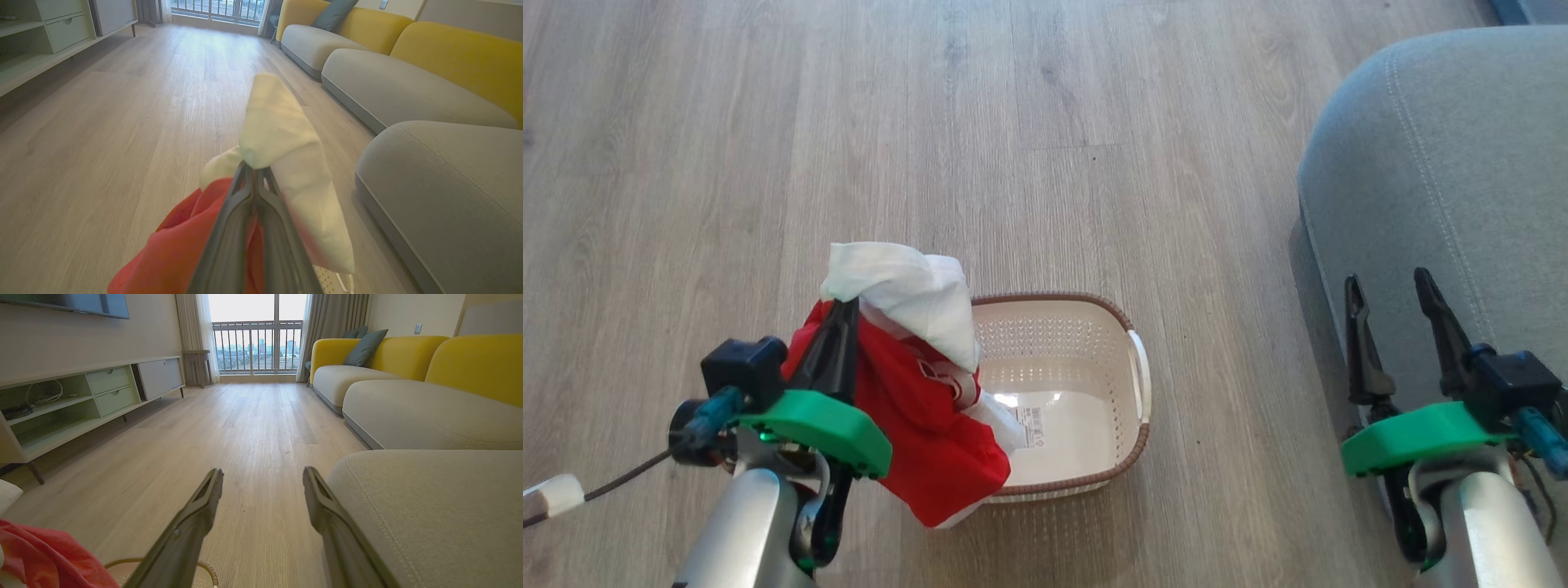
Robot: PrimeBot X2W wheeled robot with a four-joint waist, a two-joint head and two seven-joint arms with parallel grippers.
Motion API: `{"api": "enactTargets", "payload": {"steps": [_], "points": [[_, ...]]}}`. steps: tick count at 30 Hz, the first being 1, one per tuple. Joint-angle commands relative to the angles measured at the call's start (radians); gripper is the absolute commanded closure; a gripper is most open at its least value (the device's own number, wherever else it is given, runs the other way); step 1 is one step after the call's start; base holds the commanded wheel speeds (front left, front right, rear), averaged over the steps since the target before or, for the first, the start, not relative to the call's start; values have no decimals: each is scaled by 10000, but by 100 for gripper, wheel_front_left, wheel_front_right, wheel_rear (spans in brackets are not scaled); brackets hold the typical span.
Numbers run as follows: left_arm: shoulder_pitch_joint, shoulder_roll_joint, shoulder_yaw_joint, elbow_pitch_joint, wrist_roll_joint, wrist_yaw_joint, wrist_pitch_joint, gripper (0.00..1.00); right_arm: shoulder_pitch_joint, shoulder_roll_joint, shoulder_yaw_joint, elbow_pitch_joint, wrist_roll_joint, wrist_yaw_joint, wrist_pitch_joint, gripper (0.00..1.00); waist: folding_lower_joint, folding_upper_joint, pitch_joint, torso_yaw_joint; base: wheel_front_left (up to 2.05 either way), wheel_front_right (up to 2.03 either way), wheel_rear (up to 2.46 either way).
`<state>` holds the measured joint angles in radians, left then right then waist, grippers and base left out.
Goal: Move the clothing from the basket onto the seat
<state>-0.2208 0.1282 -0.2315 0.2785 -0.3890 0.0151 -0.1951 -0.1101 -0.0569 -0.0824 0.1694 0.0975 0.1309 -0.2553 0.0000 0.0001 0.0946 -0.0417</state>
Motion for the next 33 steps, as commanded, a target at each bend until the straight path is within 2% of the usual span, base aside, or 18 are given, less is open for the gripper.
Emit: {"api": "enactTargets", "payload": {"steps": [1, 3, 6, 7, 11, 19, 25, 33], "points": [[-355, 232, 277, -384, -32, 61, -75, 100, -177, -148, 293, -251, 1, -2, -65, 0, 0, -1, -15, 8, 0, 0, 0], [-371, 222, 235, -415, -26, 61, -87, 100, -187, -184, 536, -195, 106, -2, -65, 0, 0, -1, -31, 19, 0, 0, 0], [-440, 221, 124, -514, 1, -1, -97, 100, -320, -446, 1501, -49, 478, -2, -65, 0, 0, -1, -44, 28, 0, 0, 0], [-513, 209, -15, -612, 29, -82, -41, 100, -511, -739, 2435, 144, 795, -2, -65, 0, 0, -1, -30, 50, 0, 0, 0], [-713, 162, -341, -840, 126, -234, 113, 100, -1250, -1340, 4478, 626, 1433, -2, -65, 0, 0, -1, -18, 128, 0, 0, 0], [-1145, -136, -1275, -1302, 314, -608, 482, 100, -3170, -2001, 7682, 1402, 2861, -2, -65, 0, 0, -1, -100, 483, 0, 0, 0], [-1446, -392, -2088, -1558, 351, -878, 653, 100, -4164, -2230, 9068, 1880, 3706, -2, -65, 0, 0, -1, -163, 761, 0, 0, 0], [-1717, -510, -3137, -1958, 91, -1258, 865, 100, -4936, -2592, 10170, 2181, 4058, -2, -65, 0, 0, -1, -127, 914, 0, 0, 0]]}}
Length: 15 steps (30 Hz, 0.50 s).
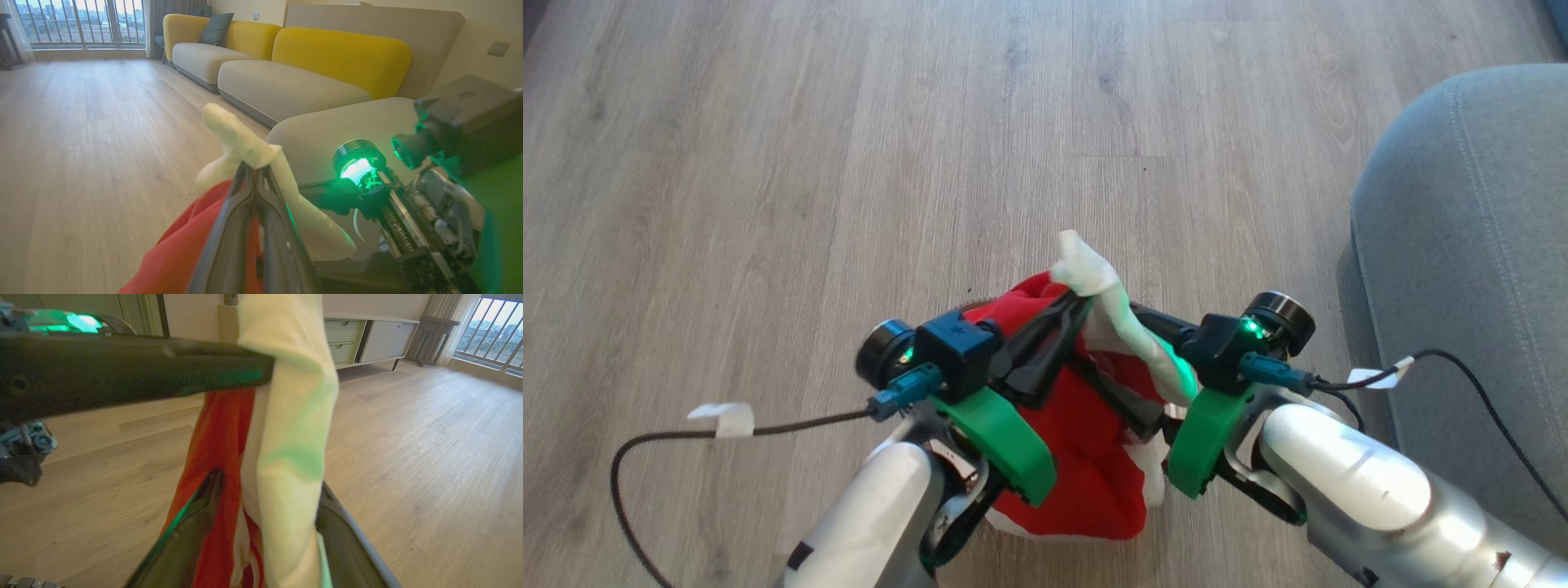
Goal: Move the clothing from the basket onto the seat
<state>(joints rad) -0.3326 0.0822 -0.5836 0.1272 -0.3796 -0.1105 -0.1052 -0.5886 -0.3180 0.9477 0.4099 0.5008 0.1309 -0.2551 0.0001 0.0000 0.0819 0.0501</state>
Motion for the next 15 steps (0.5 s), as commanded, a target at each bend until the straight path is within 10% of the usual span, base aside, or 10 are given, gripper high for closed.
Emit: {"api": "enactTargets", "payload": {"steps": [1, 12, 15], "points": [[-647, -53, 265, -488, -93, -43, -33, 100, -255, -43, 85, -193, 125, -2, -67, 0, -1, 0, 7, 0, 0, 0, 0], [-934, 106, -783, -596, -1184, -188, -49, 100, -591, -211, 226, 493, 737, -2, -67, 0, -1, 0, -62, -71, 0, 0, 0], [-966, 216, -946, -608, -1403, -193, -39, 100, -418, -105, 18, 608, 734, -2, -67, 64, -1, 0, -86, -113, 0, 0, 0]]}}
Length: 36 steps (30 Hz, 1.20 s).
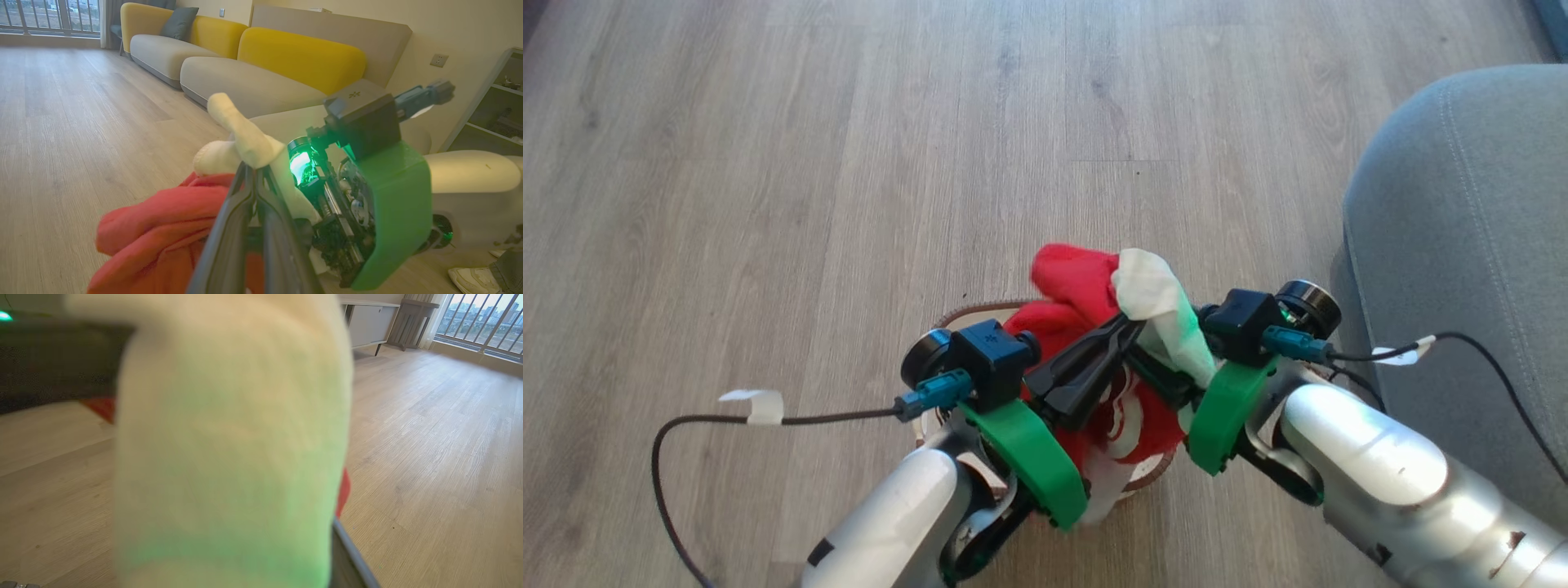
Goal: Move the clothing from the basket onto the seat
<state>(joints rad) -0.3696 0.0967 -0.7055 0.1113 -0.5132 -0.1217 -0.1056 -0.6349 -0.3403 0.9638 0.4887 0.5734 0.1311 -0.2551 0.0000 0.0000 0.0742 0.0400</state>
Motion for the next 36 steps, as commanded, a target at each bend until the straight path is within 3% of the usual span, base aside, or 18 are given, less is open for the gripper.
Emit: {"api": "enactTargets", "payload": {"steps": [1, 14, 16, 19, 21, 22, 23, 30, 36], "points": [[-609, 101, 231, -451, -129, -83, -42, 100, 93, 143, -186, -191, 37, -4, -67, 100, 0, 0, -20, -24, 0, 0, 0], [-780, 199, 215, -131, -371, -28, -307, 98, 316, 24, -412, -631, 165, -4, -67, 100, 0, 0, -4, -302, 0, 0, 0], [-794, 182, 232, -77, -365, 19, -370, 70, 350, 18, -473, -670, 141, -4, -67, 100, 0, 0, 22, -339, 0, 0, 0], [-802, 176, 231, 19, -326, 72, -463, 54, 404, 0, -608, -699, 98, -4, -67, 100, 0, 0, 53, -374, 0, 0, 0], [-800, 182, 252, 97, -310, 117, -532, 15, 429, -13, -666, -715, 73, -4, -67, 100, 0, 0, 79, -393, 0, 0, 0], [-802, 192, 259, 139, -293, 134, -573, 4, 437, -23, -694, -726, 60, -4, -67, 100, 0, 0, 86, -403, 0, 0, 0], [-789, 194, 270, 184, -294, 153, -611, 0, 451, -34, -719, -733, 50, -4, -67, 100, 0, 0, 87, -413, 0, 0, 0], [-769, 224, 294, 529, -122, 280, -925, 0, 595, -134, -1027, -823, -11, -4, -67, 100, 0, 0, 83, -568, 0, 0, 0], [-743, 263, 290, 918, 80, 329, -1228, 0, 670, -286, -1480, -1043, -173, -4, -67, 100, 0, 0, 185, -1127, 0, 0, 0]]}}
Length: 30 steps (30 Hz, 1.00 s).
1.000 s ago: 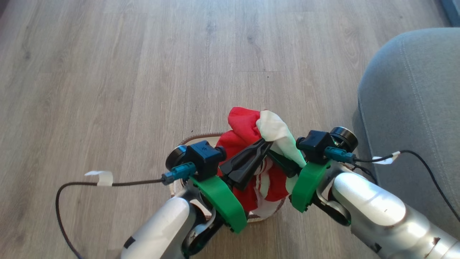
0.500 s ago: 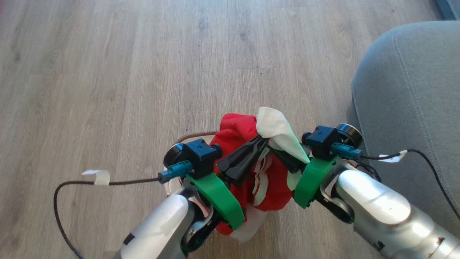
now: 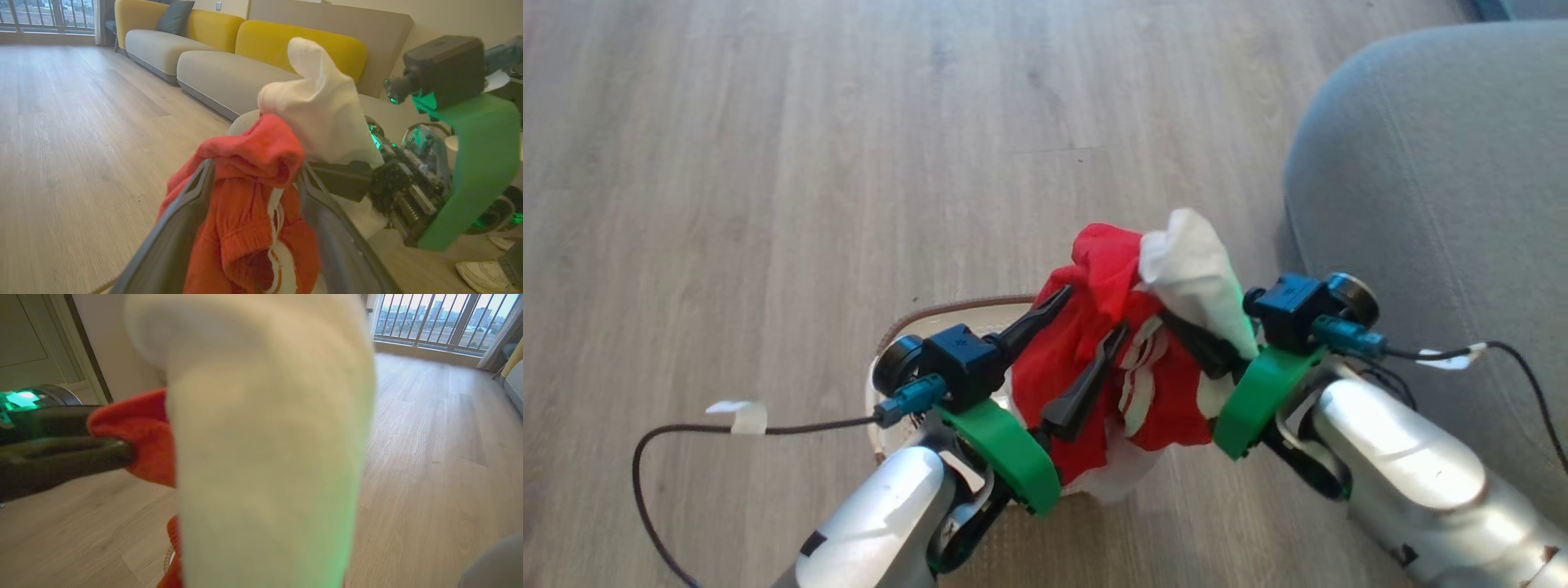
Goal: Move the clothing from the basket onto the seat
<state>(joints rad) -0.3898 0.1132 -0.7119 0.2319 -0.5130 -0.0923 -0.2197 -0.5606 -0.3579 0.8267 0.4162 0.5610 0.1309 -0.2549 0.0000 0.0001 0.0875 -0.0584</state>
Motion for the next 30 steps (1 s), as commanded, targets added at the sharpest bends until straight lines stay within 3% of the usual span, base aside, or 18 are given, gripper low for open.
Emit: {"api": "enactTargets", "payload": {"steps": [1, 16, 22, 30], "points": [[-552, 106, 344, -233, 117, 35, -122, 0, -71, -142, -203, -367, -81, -2, -69, 100, 0, -1, 81, -279, 0, 0, 0], [-395, -4, 306, -42, 607, -23, -406, 0, 414, -621, -1679, -997, -554, -2, -69, 100, 0, -1, 516, -2788, 0, 0, 0], [-454, -38, 305, -36, 717, -73, -416, 0, 721, -745, -2304, -1084, -672, -2, -69, 100, 0, -1, 683, -3124, 0, 0, 0], [-589, -40, 235, -8, 762, -159, -419, 0, 928, -865, -3089, -1222, -802, -2, -69, 100, 0, -1, 911, -3007, 0, 0, 0]]}}
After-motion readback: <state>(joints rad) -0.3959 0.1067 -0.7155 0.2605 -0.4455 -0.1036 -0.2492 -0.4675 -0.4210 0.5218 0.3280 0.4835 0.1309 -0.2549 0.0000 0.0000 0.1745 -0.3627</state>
